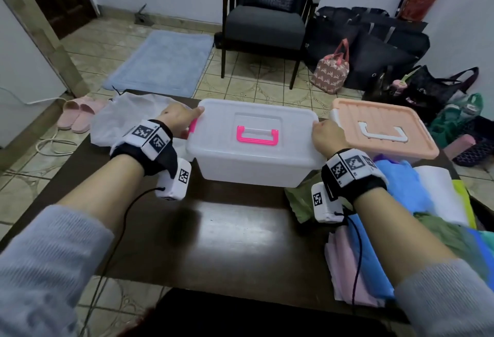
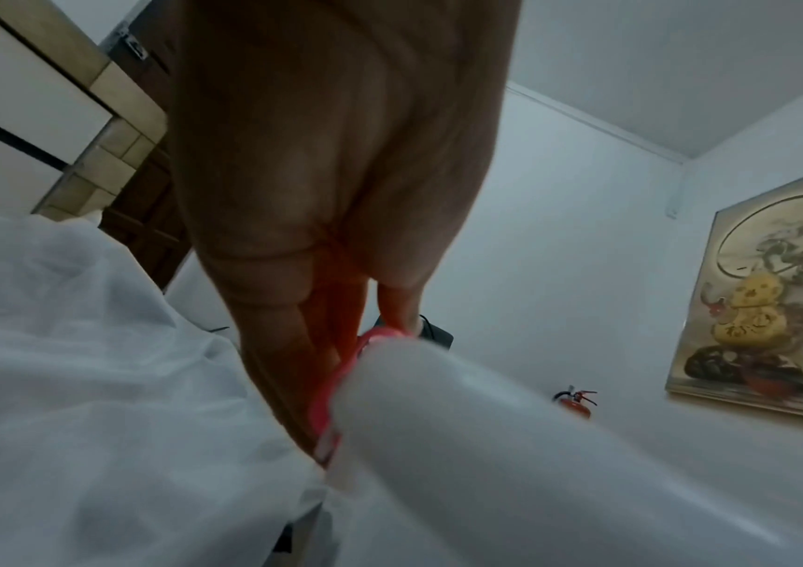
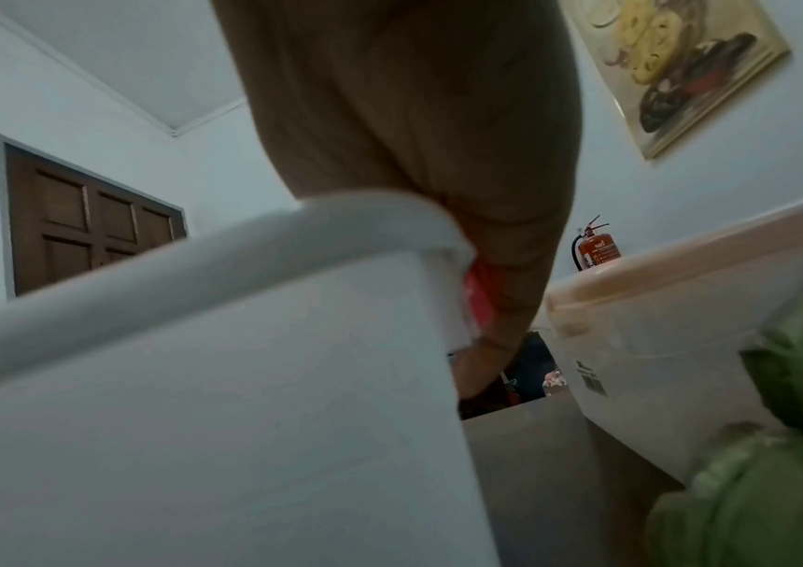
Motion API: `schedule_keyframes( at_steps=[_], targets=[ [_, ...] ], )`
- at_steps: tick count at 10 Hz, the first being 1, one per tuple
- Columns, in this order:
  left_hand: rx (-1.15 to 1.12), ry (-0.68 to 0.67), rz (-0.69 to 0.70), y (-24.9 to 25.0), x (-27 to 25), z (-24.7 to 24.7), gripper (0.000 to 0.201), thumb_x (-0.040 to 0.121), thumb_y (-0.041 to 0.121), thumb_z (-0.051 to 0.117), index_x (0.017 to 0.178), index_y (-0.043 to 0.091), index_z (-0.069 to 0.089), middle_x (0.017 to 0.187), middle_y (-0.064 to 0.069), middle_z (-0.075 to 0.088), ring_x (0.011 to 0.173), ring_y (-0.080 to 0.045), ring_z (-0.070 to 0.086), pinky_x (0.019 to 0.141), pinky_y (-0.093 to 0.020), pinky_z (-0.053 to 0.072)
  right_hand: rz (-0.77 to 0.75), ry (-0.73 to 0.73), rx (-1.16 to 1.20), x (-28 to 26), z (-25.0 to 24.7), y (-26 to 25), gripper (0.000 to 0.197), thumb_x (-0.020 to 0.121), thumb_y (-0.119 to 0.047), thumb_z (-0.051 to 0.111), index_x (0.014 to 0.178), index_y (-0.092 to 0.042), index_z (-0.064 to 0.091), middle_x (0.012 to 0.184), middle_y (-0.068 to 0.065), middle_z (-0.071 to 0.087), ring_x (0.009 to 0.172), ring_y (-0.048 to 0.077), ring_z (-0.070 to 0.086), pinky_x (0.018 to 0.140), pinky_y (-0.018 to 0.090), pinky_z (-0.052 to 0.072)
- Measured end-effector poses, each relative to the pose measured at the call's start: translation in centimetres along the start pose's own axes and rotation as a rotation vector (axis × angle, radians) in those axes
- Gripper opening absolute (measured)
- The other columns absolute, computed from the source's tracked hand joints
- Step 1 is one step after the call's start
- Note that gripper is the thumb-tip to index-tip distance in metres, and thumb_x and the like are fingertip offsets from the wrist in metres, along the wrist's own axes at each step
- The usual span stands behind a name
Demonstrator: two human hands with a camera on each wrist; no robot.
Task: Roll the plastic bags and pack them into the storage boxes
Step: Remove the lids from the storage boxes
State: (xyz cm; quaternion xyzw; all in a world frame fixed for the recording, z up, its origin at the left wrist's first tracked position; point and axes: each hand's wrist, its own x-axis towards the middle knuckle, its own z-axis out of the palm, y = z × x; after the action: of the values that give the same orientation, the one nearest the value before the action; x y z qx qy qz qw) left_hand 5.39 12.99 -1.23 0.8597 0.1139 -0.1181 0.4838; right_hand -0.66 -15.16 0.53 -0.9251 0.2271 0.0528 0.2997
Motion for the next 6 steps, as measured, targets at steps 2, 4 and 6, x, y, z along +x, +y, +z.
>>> schedule_keyframes(
  at_steps=[2, 4, 6],
  targets=[
    [0.229, 0.048, 0.009, 0.9, -1.0, 0.6, 0.045, 0.1, 0.029, 0.037, 0.106, -0.01, 0.059, 0.098, -0.026, 0.062, 0.092, -0.037, 0.061, 0.081, -0.038, 0.049, 0.032, 0.069, -0.016, 0.0, 0.2, 0.9, 0.031, 0.098, -0.004, 0.031, 0.113, 0.011, 0.054, 0.126, 0.027, 0.051, 0.119, 0.038, 0.046, 0.094, 0.034, 0.032],
    [0.399, 0.122, 0.003, 1.3, -1.8, 1.3, 0.037, 0.101, 0.012, 0.032, 0.12, -0.011, 0.054, 0.124, -0.028, 0.055, 0.115, -0.039, 0.052, 0.092, -0.038, 0.04, 0.026, 0.105, 0.003, -0.5, 0.3, 0.6, 0.032, 0.097, -0.002, 0.03, 0.117, 0.01, 0.053, 0.127, 0.024, 0.052, 0.119, 0.037, 0.046, 0.091, 0.035, 0.037],
    [0.534, 0.09, 0.042, -0.1, -2.4, 1.2, 0.033, 0.098, 0.009, 0.039, 0.129, 0.006, 0.049, 0.135, -0.009, 0.05, 0.121, -0.025, 0.052, 0.079, -0.029, 0.043, -0.099, 0.261, -0.319, -1.2, 0.5, 0.1, 0.03, 0.096, -0.005, 0.034, 0.123, 0.002, 0.046, 0.128, 0.02, 0.048, 0.117, 0.034, 0.045, 0.091, 0.04, 0.04]
  ],
)
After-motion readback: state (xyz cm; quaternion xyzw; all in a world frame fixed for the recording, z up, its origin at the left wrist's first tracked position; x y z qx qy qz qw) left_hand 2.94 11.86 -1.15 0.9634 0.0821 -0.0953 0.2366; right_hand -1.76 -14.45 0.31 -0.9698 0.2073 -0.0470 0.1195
